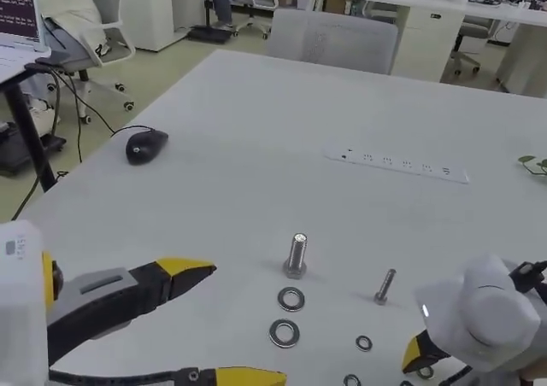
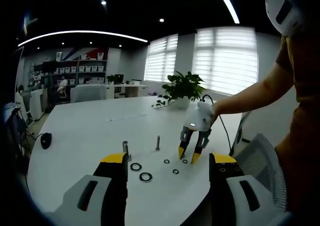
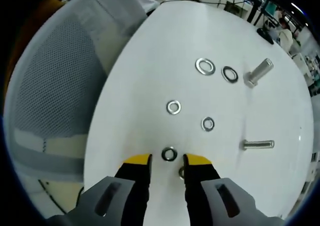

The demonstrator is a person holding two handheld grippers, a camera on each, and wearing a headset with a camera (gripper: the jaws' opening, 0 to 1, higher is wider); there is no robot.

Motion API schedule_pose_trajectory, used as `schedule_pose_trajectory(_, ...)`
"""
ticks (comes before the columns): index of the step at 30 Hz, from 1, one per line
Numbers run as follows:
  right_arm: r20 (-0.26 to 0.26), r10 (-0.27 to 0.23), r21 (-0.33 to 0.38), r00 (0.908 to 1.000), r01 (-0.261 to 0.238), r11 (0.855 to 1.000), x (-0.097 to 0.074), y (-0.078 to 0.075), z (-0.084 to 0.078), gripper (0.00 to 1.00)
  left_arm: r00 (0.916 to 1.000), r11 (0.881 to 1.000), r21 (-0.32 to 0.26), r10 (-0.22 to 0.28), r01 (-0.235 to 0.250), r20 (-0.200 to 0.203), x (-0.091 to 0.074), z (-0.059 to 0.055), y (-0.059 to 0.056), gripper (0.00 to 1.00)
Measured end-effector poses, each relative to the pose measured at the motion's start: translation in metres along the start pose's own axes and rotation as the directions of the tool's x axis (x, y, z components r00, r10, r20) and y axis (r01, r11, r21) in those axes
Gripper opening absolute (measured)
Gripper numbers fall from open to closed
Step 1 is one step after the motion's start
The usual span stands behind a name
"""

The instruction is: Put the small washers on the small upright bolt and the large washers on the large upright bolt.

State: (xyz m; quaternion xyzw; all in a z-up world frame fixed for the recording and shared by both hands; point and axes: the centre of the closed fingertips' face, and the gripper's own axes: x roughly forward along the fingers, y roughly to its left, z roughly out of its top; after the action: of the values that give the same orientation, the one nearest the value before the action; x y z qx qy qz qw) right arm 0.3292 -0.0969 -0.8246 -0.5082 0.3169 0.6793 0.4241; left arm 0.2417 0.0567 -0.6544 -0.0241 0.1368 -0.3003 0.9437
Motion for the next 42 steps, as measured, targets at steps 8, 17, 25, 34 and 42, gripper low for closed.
schedule_pose_trajectory(8,-0.005,-0.012,0.011,0.9999,0.012,1.000,0.001,-0.002,0.002,0.20,1.0000,1.000,-0.001,-0.004,0.004,0.000,0.001,-0.001,-0.001,0.65)
schedule_pose_trajectory(17,-0.014,-0.022,-0.013,0.9997,0.022,1.000,0.001,-0.004,0.002,0.15,1.0000,1.000,-0.003,-0.002,0.002,0.000,0.001,0.000,-0.001,0.65)
schedule_pose_trajectory(25,-0.014,-0.025,-0.010,0.9996,0.025,1.000,0.001,-0.005,0.002,0.13,1.0000,1.000,-0.001,-0.006,0.006,-0.006,0.001,-0.001,-0.004,0.65)
schedule_pose_trajectory(34,-0.012,-0.024,0.027,0.9996,0.025,0.999,-0.002,-0.007,0.005,0.12,0.9999,1.000,0.000,-0.005,0.005,-0.010,0.000,-0.002,-0.005,0.65)
schedule_pose_trajectory(42,0.007,-0.049,0.029,0.9988,0.049,0.998,-0.021,-0.019,0.014,0.12,0.9999,1.000,0.004,-0.009,0.009,-0.014,0.002,-0.002,-0.006,0.65)
